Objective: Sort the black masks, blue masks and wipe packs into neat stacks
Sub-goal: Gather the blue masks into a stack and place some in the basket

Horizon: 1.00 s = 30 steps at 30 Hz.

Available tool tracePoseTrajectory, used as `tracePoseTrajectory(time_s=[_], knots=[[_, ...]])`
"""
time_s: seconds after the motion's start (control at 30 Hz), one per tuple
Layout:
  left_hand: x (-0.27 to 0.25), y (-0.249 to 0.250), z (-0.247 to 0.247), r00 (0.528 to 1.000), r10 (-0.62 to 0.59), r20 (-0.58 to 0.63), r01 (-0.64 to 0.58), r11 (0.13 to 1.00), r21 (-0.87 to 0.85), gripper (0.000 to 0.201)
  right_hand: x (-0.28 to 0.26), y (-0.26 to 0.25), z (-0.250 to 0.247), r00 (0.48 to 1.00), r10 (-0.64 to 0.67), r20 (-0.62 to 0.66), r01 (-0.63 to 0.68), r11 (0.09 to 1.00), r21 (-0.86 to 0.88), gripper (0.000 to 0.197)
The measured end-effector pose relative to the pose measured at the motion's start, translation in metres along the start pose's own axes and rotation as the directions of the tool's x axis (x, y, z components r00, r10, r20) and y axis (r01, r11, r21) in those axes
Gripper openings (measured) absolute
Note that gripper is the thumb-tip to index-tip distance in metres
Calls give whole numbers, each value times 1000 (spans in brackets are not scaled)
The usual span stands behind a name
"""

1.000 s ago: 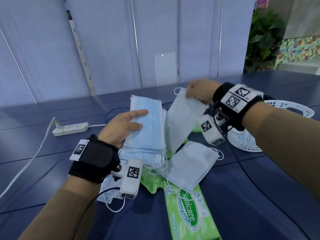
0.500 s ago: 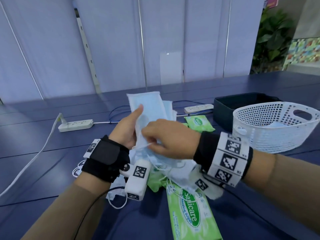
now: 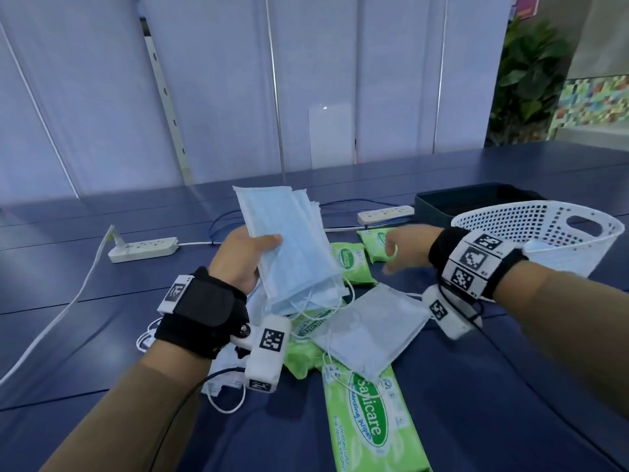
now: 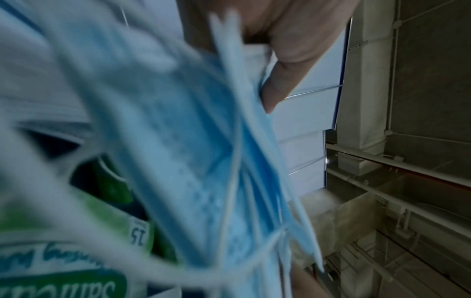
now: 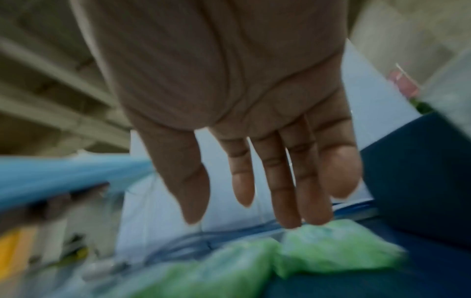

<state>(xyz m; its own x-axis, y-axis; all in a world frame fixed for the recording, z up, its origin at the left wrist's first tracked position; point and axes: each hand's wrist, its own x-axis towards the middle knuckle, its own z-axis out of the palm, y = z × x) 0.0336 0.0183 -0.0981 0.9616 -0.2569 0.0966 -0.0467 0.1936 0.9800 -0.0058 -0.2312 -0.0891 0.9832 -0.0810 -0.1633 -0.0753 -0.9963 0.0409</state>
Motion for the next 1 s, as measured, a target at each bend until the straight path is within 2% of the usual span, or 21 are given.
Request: tracePoseTrajectory(time_s=[0.07,0.13,0.2,0.4,0.5,0.57,0.73,0.8,0.87,0.9,0.93,0.97,1.0], knots=[[0,-1,2,1000,-15,-3,15,1000,5,25,4,6,16,985,47,167,-40,998,-48,37],[0,0,3,1000,-23,-11,23,1000,2,22,6,7,26,960,83,267,-75,996,-42,47],[2,2,0,1000,-23,-15,23,1000,-14,20,8,4,29,954,91,287,-77,995,-58,47],[5,3,-5,999,-36,18,36,999,-12,25,15,-7,31,956,56,286,-47,998,-38,29],[5,3,-5,997,-59,57,58,998,20,28,15,-4,22,983,31,183,-23,999,-45,16],[5,3,-5,996,-70,62,69,997,19,28,14,3,10,995,20,101,-21,1000,10,9],[4,2,-8,989,-102,105,91,990,111,31,19,19,-23,988,63,-142,-38,984,177,12],[3,0,-8,983,-125,132,107,984,141,30,18,20,-39,936,123,-330,-48,973,227,8],[2,-1,-7,975,-158,154,136,980,146,27,12,16,-56,805,215,-554,10,928,374,5],[2,-3,-5,971,-172,163,151,979,137,26,7,10,-63,730,243,-639,78,899,431,6],[1,-5,-4,969,-184,162,165,978,125,24,1,0,-67,679,241,-694,161,873,460,7],[1,-7,-1,968,-194,161,179,978,106,22,-6,-13,-69,660,201,-724,256,846,468,8],[1,-10,2,968,-203,149,192,978,86,21,-12,-27,-67,662,129,-738,354,815,459,8]])
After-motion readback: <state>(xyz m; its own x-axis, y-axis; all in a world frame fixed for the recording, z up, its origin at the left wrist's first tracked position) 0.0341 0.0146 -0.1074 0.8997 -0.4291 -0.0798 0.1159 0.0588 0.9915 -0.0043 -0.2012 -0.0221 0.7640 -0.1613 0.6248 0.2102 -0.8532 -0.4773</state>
